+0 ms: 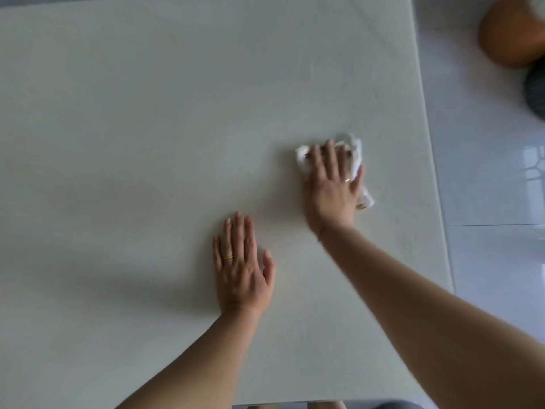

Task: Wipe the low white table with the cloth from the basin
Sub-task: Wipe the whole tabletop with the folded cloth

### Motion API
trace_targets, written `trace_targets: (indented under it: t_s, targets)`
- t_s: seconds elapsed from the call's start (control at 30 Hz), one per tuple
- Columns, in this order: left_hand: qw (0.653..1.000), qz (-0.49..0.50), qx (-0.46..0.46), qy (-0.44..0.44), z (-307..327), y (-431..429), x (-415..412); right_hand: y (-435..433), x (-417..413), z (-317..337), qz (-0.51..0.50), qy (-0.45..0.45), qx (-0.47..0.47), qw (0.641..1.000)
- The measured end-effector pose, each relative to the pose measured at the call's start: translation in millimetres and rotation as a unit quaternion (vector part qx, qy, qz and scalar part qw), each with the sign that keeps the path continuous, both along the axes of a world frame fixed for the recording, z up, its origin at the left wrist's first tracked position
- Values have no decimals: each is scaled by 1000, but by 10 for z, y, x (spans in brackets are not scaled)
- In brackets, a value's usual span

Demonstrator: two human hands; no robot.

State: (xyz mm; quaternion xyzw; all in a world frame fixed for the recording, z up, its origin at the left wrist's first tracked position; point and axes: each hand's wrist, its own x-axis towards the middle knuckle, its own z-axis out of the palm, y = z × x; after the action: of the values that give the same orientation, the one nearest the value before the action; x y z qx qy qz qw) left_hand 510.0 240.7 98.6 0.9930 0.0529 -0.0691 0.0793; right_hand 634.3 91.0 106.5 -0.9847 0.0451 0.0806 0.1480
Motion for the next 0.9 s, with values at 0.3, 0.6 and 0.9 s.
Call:
trace_targets:
  t_s: [0.3, 0.6, 0.9]
  targets:
    - [981, 56, -112, -145, 242, -42, 582, -77, -210, -45, 336, -31, -16, 941]
    - [999, -14, -14, -47, -48, 213, 2155, -150, 453, -63, -27, -32, -2, 999]
    - [997, -8, -16, -74, -76, 216, 2136, -276, 487, -38, 290, -37, -39, 955]
